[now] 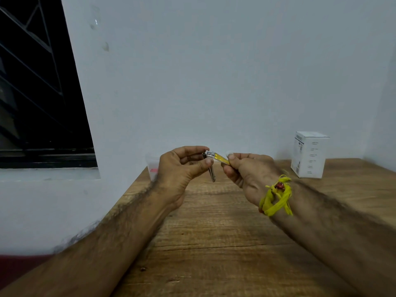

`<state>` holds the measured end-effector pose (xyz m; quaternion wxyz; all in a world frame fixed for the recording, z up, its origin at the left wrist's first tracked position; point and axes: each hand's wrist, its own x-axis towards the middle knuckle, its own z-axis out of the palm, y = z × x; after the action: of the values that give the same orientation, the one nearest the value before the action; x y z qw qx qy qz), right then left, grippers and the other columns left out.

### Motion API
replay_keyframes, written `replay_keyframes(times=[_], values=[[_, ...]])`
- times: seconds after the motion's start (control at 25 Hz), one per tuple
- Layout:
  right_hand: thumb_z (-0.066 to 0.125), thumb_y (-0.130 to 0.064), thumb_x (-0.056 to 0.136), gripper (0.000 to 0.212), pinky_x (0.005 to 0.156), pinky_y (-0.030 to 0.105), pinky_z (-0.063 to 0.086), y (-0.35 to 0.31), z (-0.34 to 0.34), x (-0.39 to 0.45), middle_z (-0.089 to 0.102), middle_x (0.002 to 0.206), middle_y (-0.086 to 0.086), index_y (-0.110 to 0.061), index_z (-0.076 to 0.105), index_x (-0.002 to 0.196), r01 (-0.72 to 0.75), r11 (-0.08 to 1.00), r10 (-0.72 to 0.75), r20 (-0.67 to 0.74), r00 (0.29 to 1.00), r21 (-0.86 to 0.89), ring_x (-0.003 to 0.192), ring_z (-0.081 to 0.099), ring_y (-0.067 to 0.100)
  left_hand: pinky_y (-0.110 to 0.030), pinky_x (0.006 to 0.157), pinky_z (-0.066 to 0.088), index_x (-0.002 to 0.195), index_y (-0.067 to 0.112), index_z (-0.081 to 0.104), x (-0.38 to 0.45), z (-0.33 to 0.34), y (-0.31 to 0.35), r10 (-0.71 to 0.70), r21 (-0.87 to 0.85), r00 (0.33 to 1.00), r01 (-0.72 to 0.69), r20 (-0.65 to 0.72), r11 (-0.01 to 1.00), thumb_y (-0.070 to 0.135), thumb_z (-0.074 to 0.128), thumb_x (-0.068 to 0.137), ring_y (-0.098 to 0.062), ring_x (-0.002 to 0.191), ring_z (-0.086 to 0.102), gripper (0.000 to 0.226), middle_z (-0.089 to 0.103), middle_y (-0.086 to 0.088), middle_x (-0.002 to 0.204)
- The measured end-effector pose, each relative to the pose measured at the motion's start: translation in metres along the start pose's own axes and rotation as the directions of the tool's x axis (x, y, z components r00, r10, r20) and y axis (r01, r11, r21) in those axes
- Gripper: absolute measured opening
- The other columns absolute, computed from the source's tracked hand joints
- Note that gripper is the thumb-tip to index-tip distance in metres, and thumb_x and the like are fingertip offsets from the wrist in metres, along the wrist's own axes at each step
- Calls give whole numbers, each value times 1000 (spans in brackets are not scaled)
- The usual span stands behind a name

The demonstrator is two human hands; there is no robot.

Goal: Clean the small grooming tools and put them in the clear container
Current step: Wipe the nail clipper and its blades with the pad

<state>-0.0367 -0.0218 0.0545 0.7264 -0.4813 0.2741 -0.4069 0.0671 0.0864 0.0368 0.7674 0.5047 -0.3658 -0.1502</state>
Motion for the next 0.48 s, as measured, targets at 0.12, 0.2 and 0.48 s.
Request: replay_keyframes(times=[0.12, 0.2, 0.48], values=[[62, 0, 95, 14, 36, 17, 46, 9, 6, -5, 62, 66, 11, -2, 63, 81, -58, 995, 56, 25, 998, 87, 40, 59, 11, -25, 76, 61, 97, 9, 74, 0, -1, 1, 13, -30, 1000, -13, -5, 999, 5, 82, 61, -12, 83, 71, 37, 75, 0, 80], [59, -1, 97, 15, 36, 17, 47, 13, 8, -8, 62, 64, 11, -2, 62, 83, -73, 992, 69, 45, 997, 106, 37, 58, 9, -28, 80, 61, 100, 8, 74, 0, 0, 3, 19, -50, 1000, -19, 6, 999, 6, 81, 61, -15, 86, 71, 41, 74, -3, 83], [60, -6, 98, 11, 42, 26, 53, 17, 7, -20, 70, 68, 11, -5, 60, 86, 178, 964, -183, -5, 983, -198, 44, 61, 15, -29, 85, 61, 107, 10, 74, 4, 0, 3, 46, -62, 999, -45, 16, 997, 9, 80, 63, -15, 89, 69, 44, 73, -4, 89]])
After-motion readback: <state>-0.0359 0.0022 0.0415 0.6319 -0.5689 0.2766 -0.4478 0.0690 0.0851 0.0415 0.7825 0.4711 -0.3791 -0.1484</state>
